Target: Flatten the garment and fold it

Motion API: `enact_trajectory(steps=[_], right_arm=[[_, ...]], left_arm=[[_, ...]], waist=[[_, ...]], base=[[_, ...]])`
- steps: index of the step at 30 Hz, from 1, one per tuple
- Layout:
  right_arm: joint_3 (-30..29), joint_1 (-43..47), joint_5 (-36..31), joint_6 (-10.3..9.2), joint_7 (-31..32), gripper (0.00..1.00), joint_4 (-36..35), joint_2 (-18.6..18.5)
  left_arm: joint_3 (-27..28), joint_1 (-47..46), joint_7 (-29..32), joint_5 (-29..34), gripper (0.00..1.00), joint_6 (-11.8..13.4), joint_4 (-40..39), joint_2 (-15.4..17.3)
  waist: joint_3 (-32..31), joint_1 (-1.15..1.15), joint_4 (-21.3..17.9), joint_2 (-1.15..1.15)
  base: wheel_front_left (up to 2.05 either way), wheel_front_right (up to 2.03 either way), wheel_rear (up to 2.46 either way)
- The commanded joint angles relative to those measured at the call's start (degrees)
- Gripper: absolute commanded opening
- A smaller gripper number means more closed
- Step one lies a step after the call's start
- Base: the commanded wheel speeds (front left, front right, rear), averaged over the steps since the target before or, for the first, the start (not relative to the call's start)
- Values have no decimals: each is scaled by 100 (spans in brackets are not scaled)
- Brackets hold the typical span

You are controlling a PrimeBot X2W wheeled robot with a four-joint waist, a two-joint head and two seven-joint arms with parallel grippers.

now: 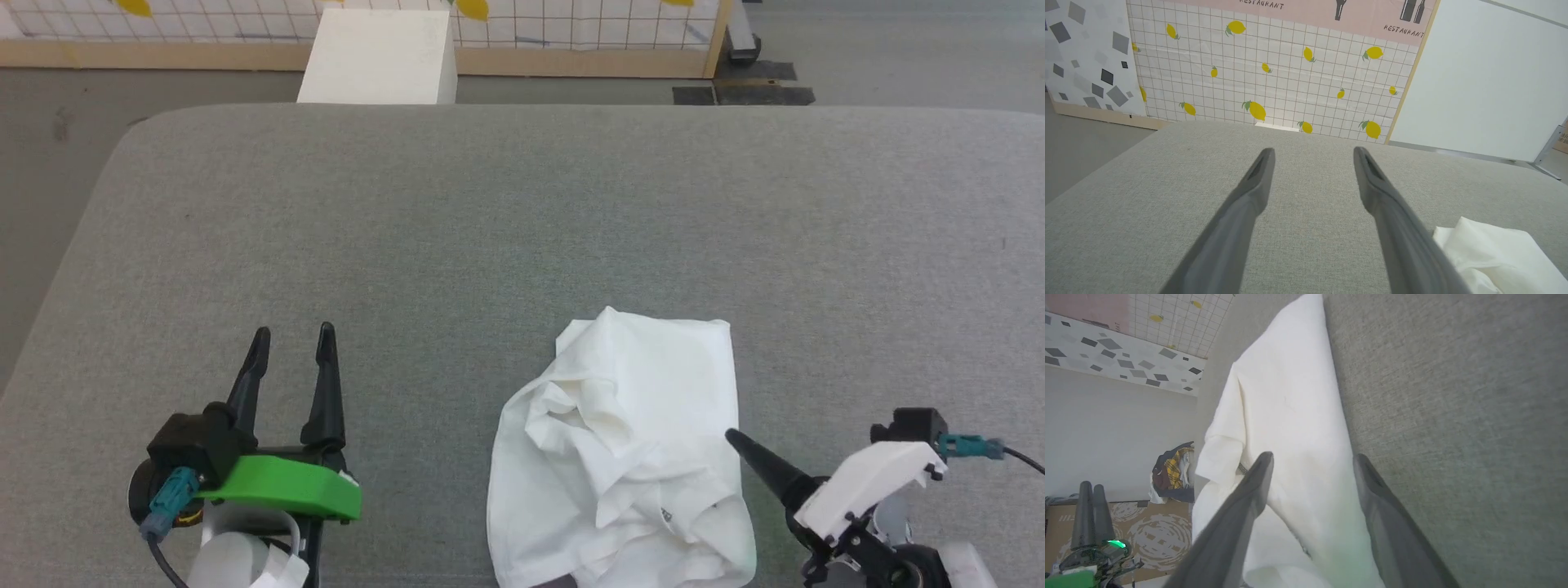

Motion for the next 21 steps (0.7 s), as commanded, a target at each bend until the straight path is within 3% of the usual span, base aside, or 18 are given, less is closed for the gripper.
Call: enact_trajectory(steps=[1,6,11,12,14,15,21], right_arm=[[3,-168,3,-8,182,100,167,2],[-36,-491,-349,-8,905,100,778,2],[128,-750,-177,-8,1436,100,1117,2],[208,-797,-88,-8,1540,62,1163,2],[315,-878,-83,-8,1592,8,1199,2],[342,-915,-177,-8,1558,0,1200,2],[609,-1238,-723,-8,1566,0,897,3]], left_arm=[[-1,-3,-22,-25,100,-40,-22,-24],[-24,-24,-22,-36,100,-40,-18,-26],[-34,-45,-22,-45,100,-40,-26,-27],[-35,-50,-22,-47,100,-40,-26,-27],[-38,-53,-22,-50,100,-40,-18,-28],[-42,-56,-22,-52,100,-40,-15,-28],[-8,-76,-22,-76,100,-40,-55,-28]], waist=[[60,0,65,0],[132,0,158,0],[193,0,206,0],[203,0,210,0],[213,0,206,0],[220,0,200,0],[273,0,38,0]], base=[[0,0,0],[0,0,0],[0,0,0],[0,0,0],[0,0,0],[0,0,0],[0,0,0]])
